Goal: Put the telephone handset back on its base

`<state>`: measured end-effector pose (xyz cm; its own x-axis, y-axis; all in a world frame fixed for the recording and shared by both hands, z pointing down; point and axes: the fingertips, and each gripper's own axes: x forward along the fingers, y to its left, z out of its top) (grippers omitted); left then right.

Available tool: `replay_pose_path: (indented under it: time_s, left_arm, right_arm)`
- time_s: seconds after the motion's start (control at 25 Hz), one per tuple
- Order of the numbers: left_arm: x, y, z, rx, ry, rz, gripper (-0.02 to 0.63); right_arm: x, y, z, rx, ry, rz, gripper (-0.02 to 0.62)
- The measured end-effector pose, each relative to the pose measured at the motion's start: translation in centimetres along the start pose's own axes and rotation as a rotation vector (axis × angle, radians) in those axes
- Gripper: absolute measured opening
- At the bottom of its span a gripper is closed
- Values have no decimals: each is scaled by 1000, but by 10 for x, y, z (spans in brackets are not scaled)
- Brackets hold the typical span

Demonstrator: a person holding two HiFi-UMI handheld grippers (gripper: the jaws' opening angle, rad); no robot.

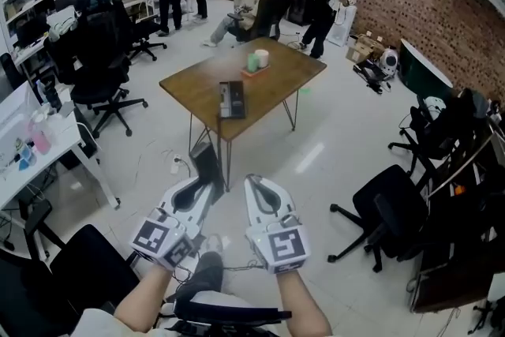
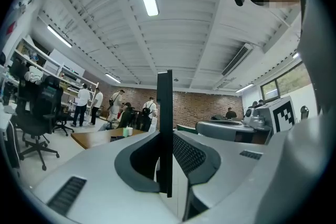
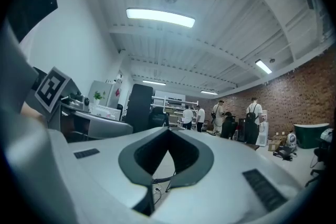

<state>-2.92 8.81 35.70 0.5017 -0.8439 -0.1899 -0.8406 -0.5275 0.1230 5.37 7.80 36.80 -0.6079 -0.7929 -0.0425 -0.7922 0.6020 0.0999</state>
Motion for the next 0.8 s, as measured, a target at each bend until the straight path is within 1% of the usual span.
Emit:
replay_pose_path:
  time_s: [0.08,0.4,0.8]
  left_arm:
    - [4,7,-1,-6,2,4,66]
    - [26,35,-8,-32,16,11,66]
    - [76,79,-28,-63,61,10,66]
  right_arm:
    - [8,0,-4,-11,8,9,5]
    - [46,-9,-10,19,21,21,5]
    - [108,-39,-19,15,41,26,4]
